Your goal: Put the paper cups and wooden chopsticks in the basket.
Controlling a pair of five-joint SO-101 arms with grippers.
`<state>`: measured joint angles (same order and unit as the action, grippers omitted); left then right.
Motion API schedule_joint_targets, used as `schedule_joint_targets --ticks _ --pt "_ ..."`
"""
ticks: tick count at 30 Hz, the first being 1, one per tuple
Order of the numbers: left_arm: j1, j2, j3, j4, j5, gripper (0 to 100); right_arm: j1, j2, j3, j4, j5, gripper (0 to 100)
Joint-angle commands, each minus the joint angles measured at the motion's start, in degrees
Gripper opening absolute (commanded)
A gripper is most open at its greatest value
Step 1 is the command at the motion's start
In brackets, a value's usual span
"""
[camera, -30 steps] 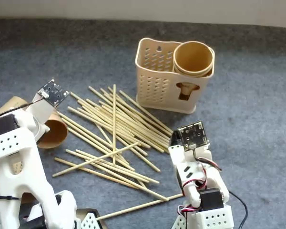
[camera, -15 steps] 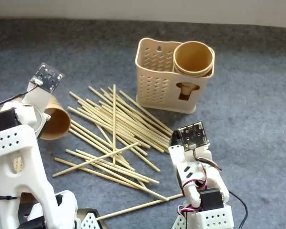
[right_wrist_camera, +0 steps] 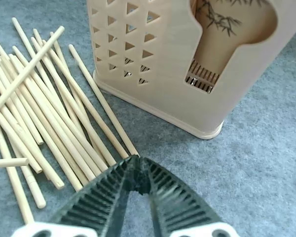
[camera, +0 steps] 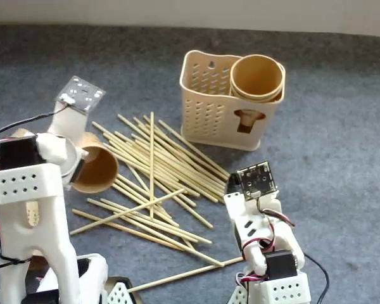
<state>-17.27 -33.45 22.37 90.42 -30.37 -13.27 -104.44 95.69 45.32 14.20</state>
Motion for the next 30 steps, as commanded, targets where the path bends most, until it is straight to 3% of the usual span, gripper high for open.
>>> schedule_joint_targets --ticks 1,9,21,26,30 --pt "7.6 -0.9 -2.8 1.8 2.5 1 -0.4 -0.2 5.7 -1.4 0.8 1.0" --pt "13.9 -0.8 -2.1 1.6 5.6 1 -0.4 -0.2 5.7 -1.4 0.8 1.0" --pt "14.2 -0.9 8.3 -6.2 5.3 1 -0.4 -0.2 5.7 -1.4 0.8 1.0" --pt "14.2 -1.0 10.8 -9.6 5.5 10 -0.4 -0.2 5.7 -1.4 0.8 1.0" --pt "14.1 -1.2 11.1 -11.8 5.5 10 -0.4 -0.2 5.7 -1.4 0.8 1.0"
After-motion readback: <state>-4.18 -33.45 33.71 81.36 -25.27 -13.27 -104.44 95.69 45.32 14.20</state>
